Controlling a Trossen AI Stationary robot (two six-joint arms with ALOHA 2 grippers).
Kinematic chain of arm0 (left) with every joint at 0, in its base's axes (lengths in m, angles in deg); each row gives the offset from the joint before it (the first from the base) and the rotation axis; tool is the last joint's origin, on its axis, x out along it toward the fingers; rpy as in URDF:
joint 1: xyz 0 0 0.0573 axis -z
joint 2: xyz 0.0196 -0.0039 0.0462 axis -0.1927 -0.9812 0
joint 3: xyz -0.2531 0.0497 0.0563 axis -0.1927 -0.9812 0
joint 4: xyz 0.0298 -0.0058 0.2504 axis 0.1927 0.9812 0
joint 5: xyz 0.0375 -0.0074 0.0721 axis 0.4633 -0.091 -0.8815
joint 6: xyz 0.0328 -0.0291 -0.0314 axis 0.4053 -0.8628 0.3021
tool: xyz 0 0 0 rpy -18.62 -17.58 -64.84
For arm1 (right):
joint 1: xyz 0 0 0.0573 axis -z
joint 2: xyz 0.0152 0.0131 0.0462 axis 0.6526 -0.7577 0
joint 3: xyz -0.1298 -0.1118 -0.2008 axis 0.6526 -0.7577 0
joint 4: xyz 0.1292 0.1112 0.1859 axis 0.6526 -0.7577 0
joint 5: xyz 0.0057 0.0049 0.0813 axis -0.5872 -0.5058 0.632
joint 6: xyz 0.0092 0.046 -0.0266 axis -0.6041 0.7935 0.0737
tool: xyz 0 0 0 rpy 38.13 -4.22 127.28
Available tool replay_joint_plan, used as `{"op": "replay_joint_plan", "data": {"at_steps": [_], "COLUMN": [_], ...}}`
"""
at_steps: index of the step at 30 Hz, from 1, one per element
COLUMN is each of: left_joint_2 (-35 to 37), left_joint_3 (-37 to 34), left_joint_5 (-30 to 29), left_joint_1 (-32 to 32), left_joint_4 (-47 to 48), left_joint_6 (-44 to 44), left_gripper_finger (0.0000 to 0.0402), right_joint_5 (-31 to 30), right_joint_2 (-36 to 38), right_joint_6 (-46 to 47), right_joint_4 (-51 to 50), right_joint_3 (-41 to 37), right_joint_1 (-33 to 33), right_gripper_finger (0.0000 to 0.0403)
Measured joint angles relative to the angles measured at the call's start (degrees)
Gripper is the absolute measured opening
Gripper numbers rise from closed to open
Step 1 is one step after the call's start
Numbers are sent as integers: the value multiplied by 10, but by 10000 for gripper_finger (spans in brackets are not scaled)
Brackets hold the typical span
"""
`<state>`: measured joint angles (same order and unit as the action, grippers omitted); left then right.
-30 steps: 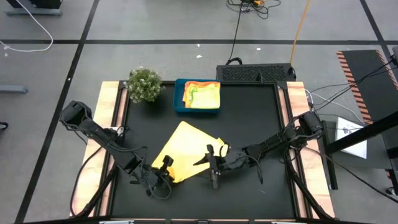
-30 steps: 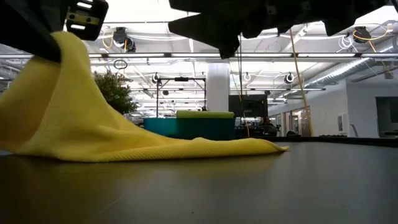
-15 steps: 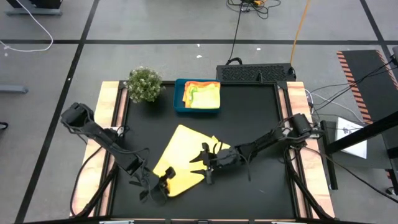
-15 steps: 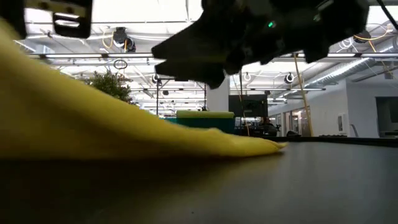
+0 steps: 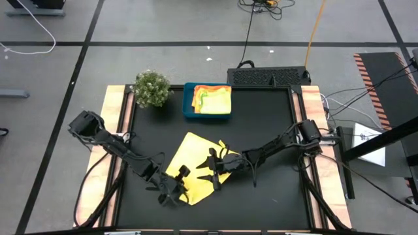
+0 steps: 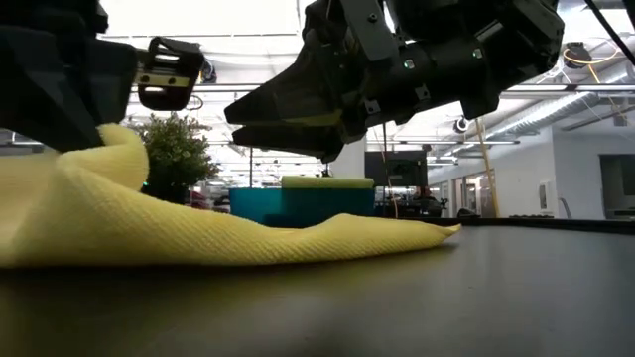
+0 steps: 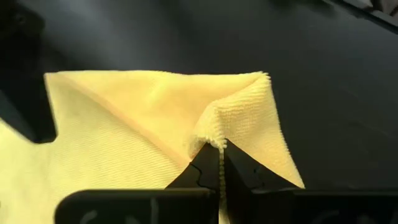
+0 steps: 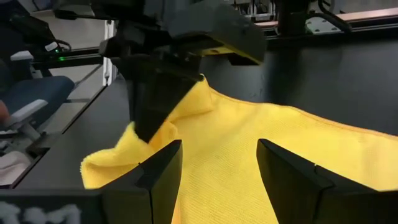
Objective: Fold microfiber towels
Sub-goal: Fold the yellow microfiber towel
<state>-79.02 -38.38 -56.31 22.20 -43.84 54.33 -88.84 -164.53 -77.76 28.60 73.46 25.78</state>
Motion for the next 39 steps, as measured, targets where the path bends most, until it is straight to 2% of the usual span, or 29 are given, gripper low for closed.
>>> {"op": "replay_joint_plan", "data": {"at_steps": [24,29,35,39], "left_joint_2": [0,0,0,0], "left_joint_3": [0,0,0,0], "left_joint_5": [-15,-15,-15,-15], "left_joint_1": [-8,-8,-8,-8], "left_joint_4": [-2,-2,-2,-2], "left_joint_6": [-10,-11,-15,-14], "left_gripper_finger": [14,4,16,5], "right_joint_5": [0,1,1,1], "right_joint_2": [0,0,0,0], "right_joint_6": [3,3,3,3], "right_joint_4": [-1,-2,-2,-2], "right_joint_3": [0,0,0,0], "right_joint_1": [-1,-1,-2,-2], "right_gripper_finger": [199,199,199,199]}}
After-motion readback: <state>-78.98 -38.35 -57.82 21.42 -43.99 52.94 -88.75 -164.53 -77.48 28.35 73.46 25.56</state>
